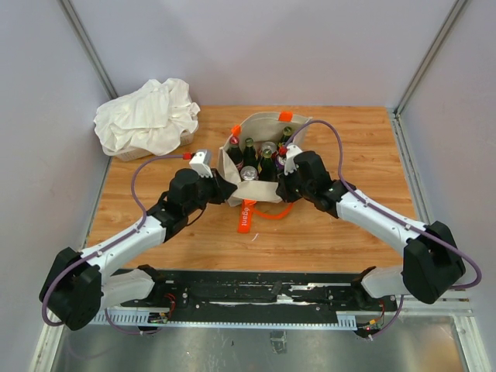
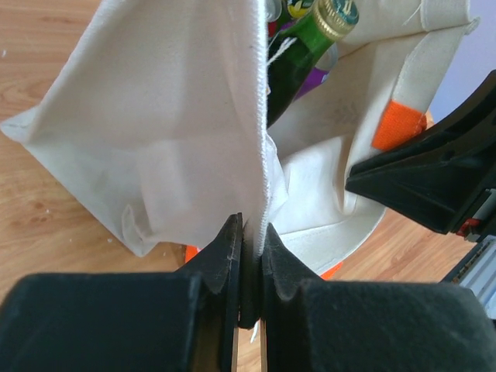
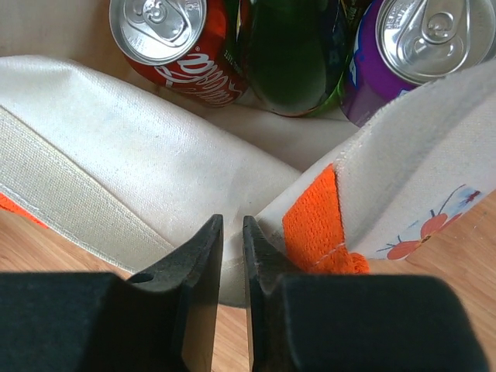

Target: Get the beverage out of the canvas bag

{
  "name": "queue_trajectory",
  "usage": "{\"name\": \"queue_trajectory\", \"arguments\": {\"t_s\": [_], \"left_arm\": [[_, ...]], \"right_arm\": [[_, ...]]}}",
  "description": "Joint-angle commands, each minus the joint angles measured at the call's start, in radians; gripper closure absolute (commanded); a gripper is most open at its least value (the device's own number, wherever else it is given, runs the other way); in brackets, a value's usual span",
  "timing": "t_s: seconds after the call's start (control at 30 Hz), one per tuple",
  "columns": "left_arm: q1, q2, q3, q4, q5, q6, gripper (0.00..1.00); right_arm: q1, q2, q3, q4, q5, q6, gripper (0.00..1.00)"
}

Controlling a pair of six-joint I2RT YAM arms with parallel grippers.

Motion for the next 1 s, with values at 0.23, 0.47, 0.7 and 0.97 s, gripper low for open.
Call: {"name": "queue_trajectory", "arguments": {"t_s": [0.23, 0.47, 0.7, 0.97], "left_arm": [[0.005, 0.009, -0.108, -0.270, -0.054, 0.031, 0.68], [0.005, 0.034, -0.091, -0.257, -0.057, 0.009, 0.70], [0.005, 0.035, -0.055, -0.251, -0.063, 0.001, 0.73], [0.005, 0.060, 0.018, -0.304, -0.076, 0.024, 0.76]], "right_arm": [[-0.002, -0.013, -0.003, -0.054, 0.066, -0.008, 0.82], [0.000, 0.015, 0.038, -0.031, 0.034, -0.005, 0.81], [0.000, 0.053, 0.128, -0.015, -0.001, -0.041, 0.67], [0.000, 0.132, 0.326, 0.006, -0.064, -0.098, 0.41]]}}
